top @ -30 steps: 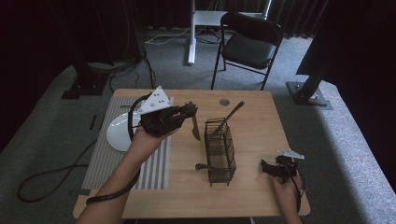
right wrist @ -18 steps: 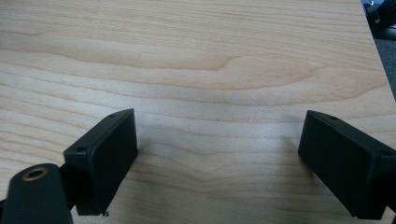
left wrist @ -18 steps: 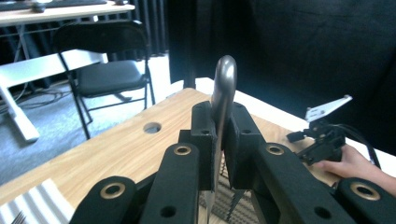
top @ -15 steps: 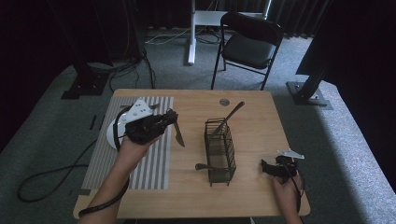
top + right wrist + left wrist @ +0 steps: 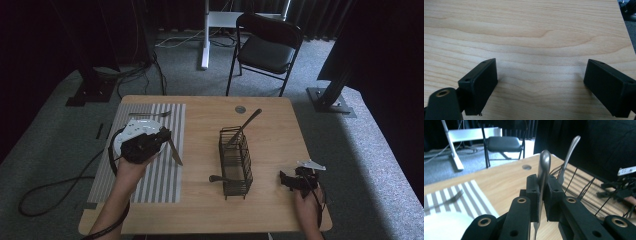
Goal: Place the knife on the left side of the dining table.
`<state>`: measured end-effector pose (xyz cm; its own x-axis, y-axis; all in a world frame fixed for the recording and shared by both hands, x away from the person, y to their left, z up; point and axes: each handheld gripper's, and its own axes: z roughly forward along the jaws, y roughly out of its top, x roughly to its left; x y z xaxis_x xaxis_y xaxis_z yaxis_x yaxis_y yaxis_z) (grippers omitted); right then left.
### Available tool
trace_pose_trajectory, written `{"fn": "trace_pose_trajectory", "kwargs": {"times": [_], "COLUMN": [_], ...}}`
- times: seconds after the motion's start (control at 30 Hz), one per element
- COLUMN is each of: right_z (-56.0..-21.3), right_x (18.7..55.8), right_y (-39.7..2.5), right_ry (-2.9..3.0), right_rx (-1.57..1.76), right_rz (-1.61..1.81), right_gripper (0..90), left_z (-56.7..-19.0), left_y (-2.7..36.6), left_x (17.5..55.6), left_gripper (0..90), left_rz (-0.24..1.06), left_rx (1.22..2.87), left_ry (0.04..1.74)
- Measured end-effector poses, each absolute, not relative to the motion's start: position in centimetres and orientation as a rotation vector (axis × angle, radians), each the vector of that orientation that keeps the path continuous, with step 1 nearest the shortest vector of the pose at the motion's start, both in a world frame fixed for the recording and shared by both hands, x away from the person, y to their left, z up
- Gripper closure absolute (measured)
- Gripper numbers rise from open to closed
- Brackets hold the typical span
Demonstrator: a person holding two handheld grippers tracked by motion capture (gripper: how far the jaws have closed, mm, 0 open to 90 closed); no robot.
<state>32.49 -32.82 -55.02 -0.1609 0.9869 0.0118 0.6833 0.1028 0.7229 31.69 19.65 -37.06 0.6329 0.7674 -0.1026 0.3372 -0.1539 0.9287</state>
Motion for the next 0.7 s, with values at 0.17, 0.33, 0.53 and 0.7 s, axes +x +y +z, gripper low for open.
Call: {"fn": "trace_pose_trajectory", "kwargs": {"times": [0.17, 0.33, 0.53, 0.7], "right_z": [-55.0, -55.0, -55.0, -55.0], "right_x": [32.5, 32.5, 32.5, 32.5], "right_y": [-32.8, -32.8, -32.8, -32.8], "right_ry": [1.902, 1.903, 1.902, 1.902], "right_rx": [1.626, 1.626, 1.627, 1.627], "right_rz": [0.826, 0.825, 0.825, 0.825], "right_gripper": [11.2, 11.2, 11.2, 11.2], "left_z": [-38.3, -39.3, -40.6, -40.7], "left_y": [20.8, 21.5, 21.6, 22.0], "left_x": [31.3, 31.1, 31.2, 31.3], "left_gripper": [83.7, 83.7, 83.6, 83.5], "left_rz": [0.497, 0.502, 0.499, 0.494], "left_rx": [1.723, 1.712, 1.703, 1.681], "left_ry": [0.956, 1.003, 1.027, 1.055]}}
